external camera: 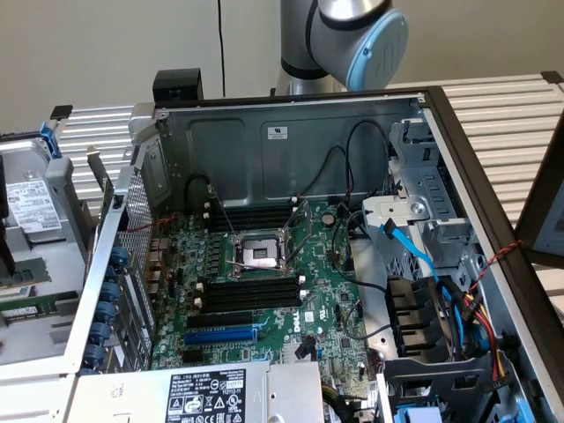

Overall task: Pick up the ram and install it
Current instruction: 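Pick up the ram and move it above insertion slot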

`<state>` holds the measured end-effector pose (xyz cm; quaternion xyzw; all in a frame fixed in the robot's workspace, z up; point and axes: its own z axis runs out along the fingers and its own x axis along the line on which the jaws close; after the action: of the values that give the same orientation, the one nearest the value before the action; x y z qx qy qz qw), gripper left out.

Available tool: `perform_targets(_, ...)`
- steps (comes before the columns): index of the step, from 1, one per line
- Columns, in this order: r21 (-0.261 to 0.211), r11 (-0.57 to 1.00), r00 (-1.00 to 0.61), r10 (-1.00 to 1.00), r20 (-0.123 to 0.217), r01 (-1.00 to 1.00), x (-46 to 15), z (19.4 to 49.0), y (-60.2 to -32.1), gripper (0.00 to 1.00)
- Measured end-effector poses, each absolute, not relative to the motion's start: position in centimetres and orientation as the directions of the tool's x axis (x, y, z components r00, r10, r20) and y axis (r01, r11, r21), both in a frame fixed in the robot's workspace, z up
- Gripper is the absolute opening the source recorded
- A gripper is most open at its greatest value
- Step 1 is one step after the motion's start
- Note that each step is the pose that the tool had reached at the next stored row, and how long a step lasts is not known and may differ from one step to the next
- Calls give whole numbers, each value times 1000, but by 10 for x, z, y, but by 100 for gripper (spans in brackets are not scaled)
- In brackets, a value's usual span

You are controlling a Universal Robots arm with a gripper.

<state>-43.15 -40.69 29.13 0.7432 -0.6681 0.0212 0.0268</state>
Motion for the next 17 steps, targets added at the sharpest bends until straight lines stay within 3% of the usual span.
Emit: perform_targets(17,20,-106,107,-992,66,-994,-414,369,-423,13)
